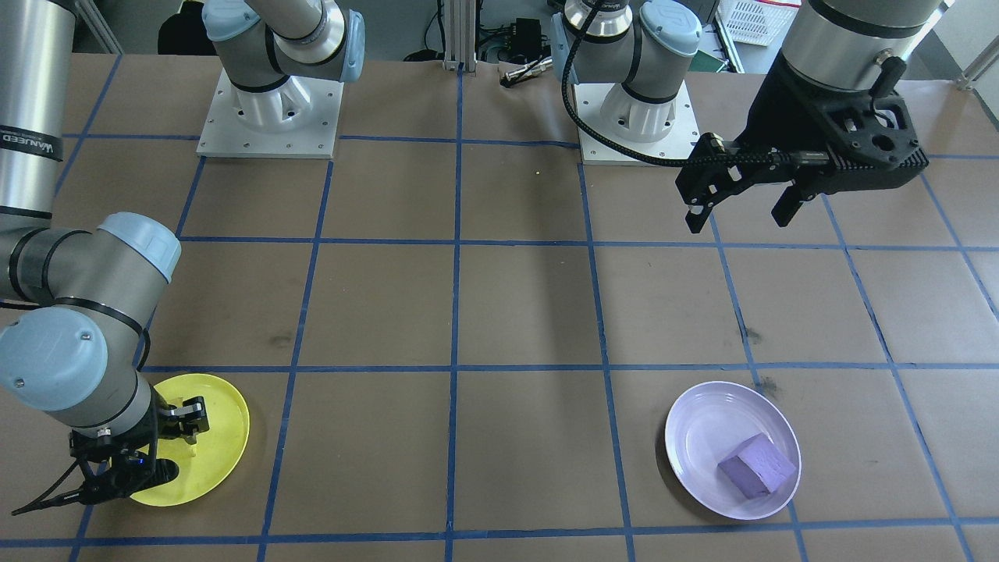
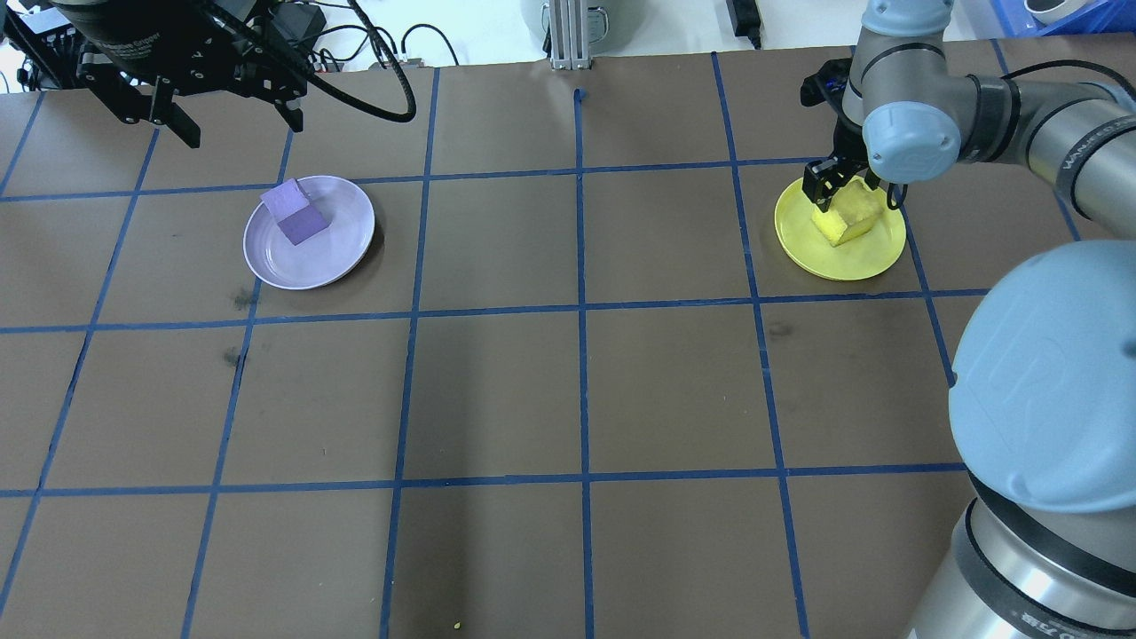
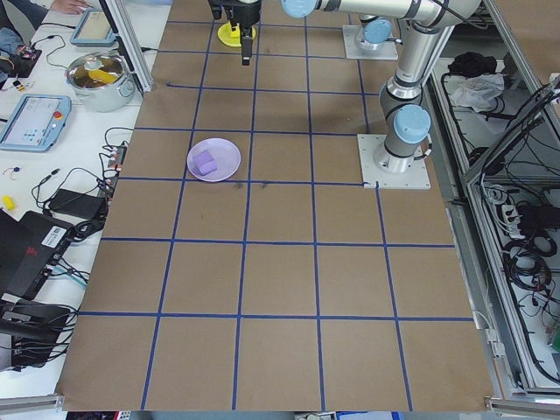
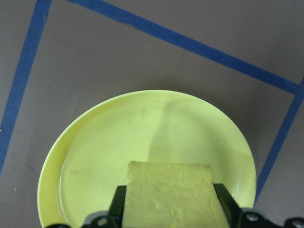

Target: Sort blocks by color into plates

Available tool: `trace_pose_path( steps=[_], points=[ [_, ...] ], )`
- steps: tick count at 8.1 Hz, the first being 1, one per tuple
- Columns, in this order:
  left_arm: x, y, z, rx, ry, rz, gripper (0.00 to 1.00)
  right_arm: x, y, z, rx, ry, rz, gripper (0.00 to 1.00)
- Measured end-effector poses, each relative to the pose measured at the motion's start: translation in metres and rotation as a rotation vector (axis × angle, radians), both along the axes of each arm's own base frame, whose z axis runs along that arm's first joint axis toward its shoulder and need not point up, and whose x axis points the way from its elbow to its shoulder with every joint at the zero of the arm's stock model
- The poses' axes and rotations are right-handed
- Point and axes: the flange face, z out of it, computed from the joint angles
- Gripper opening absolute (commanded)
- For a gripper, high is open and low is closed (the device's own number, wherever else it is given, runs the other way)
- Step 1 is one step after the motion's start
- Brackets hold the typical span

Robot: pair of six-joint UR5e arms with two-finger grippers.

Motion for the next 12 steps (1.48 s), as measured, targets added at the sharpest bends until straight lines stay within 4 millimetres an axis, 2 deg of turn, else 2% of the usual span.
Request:
trace_pose_path(
  steps=[2,3,4,7,9,10,12],
  points=[
    [0.0,0.0,0.0,0.0,0.002,0.0,1.0,-0.001,0.004,0.021,-0.012,0.002,-0.015,1.0],
    [0.0,0.0,0.0,0.0,0.003,0.0,1.0,0.001,0.008,0.042,-0.032,-0.002,-0.034,1.0],
    [0.0,0.0,0.0,-0.001,0.003,0.0,1.0,0.008,0.02,0.074,-0.054,-0.014,-0.063,1.0],
    [0.0,0.0,0.001,-0.002,0.003,0.0,1.0,0.035,0.071,0.162,-0.09,-0.08,-0.236,1.0],
    [0.0,-0.002,-0.001,-0.002,0.003,0.0,1.0,0.061,0.117,0.216,-0.08,-0.094,-0.237,1.0],
    [0.0,-0.002,0.0,-0.003,0.003,0.0,1.0,0.075,0.139,0.234,-0.063,-0.103,-0.224,1.0],
    [0.0,-0.001,0.0,-0.005,0.003,0.0,1.0,0.092,0.161,0.244,-0.029,-0.178,-0.207,1.0]
  ],
)
